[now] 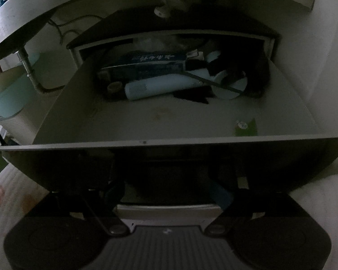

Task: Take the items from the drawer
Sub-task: 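Push the drawer closed with the right tool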

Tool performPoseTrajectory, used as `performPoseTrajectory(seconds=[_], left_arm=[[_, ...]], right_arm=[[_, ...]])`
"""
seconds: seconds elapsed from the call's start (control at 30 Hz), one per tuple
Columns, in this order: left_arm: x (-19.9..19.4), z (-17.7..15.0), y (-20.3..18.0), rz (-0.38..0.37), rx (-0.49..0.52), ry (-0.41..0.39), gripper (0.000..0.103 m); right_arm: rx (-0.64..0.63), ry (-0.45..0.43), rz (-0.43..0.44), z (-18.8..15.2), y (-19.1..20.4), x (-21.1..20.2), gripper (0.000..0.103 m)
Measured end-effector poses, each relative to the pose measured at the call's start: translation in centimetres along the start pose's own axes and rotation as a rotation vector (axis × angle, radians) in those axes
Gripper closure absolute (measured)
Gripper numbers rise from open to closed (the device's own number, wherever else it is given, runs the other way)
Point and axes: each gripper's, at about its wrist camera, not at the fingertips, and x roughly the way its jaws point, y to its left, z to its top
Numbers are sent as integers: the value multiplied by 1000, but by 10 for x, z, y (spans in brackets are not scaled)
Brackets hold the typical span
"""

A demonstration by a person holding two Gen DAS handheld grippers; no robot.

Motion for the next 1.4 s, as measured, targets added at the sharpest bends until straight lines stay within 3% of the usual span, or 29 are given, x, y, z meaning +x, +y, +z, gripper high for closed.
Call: performPoseTrajectory(seconds=[0.87,1.4], left_arm=[[-3,3,4,20,-8,-1,7],[-1,6,-11,28,48,-3,7]], right_arm=[[-44,-2,-55,46,11,40,18],[-37,-25,-56,78,10,64,17]])
